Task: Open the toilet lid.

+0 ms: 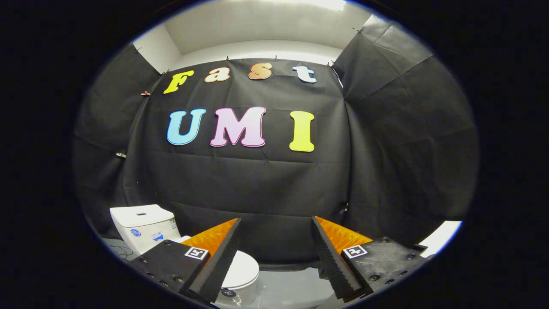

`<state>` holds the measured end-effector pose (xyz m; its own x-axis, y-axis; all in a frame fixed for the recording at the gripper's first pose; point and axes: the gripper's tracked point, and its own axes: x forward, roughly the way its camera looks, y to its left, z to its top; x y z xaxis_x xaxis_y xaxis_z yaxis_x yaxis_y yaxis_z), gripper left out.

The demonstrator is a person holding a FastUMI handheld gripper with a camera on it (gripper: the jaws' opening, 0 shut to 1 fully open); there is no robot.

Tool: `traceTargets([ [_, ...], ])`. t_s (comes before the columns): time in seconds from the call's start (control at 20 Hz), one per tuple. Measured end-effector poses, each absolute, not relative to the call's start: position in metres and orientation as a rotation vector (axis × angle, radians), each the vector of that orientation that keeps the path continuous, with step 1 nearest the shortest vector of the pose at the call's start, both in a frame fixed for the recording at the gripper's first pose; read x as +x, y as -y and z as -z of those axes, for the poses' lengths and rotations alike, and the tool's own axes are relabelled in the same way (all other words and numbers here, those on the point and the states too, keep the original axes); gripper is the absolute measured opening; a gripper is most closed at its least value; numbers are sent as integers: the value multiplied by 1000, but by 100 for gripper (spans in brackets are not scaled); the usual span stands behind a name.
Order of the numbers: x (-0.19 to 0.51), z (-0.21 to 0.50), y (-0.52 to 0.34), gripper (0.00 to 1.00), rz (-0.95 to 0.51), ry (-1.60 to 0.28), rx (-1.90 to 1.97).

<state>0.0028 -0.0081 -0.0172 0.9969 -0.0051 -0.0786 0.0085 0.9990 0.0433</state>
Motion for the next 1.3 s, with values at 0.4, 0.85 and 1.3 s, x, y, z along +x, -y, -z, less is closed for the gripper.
traceTargets([
  [0.4,2,13,0,98,-24,-64,30],
  [0.85,4,27,-16,98,-89,-123,72],
  [1.3,52,79,-1,99,-147,-243,138],
])
